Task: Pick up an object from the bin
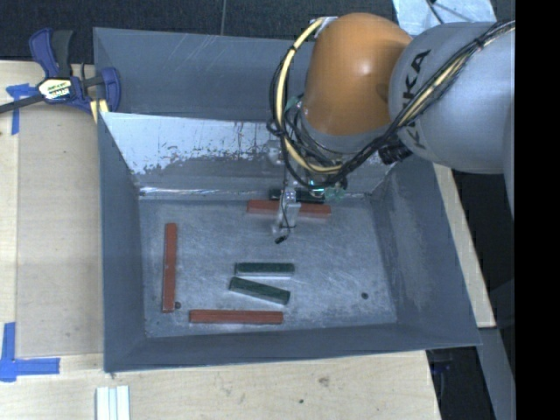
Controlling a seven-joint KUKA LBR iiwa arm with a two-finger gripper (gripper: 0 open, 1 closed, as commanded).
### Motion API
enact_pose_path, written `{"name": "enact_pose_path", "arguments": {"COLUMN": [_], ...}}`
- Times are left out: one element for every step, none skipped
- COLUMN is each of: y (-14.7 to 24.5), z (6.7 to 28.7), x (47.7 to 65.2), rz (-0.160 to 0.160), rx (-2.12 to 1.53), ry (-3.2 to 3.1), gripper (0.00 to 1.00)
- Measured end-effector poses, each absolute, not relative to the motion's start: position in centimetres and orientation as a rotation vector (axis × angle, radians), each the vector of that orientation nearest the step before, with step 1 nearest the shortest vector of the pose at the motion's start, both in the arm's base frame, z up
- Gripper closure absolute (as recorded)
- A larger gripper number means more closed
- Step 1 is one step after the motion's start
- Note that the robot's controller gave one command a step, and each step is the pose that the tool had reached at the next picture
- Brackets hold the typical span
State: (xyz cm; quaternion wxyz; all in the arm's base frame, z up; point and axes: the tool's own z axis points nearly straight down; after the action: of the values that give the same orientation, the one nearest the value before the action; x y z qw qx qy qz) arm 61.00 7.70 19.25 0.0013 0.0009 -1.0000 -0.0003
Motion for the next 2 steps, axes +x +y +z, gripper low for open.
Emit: {"name": "enact_pose_path", "arguments": {"y": [7.5, 5.4], "z": [12.8, 6.8], "x": [54.2, 56.7], "rz": [0.000, 0.002], "rx": [0.023, 0.187], "ry": [-3.132, -3.134], "gripper": [0.00, 0.00]}}
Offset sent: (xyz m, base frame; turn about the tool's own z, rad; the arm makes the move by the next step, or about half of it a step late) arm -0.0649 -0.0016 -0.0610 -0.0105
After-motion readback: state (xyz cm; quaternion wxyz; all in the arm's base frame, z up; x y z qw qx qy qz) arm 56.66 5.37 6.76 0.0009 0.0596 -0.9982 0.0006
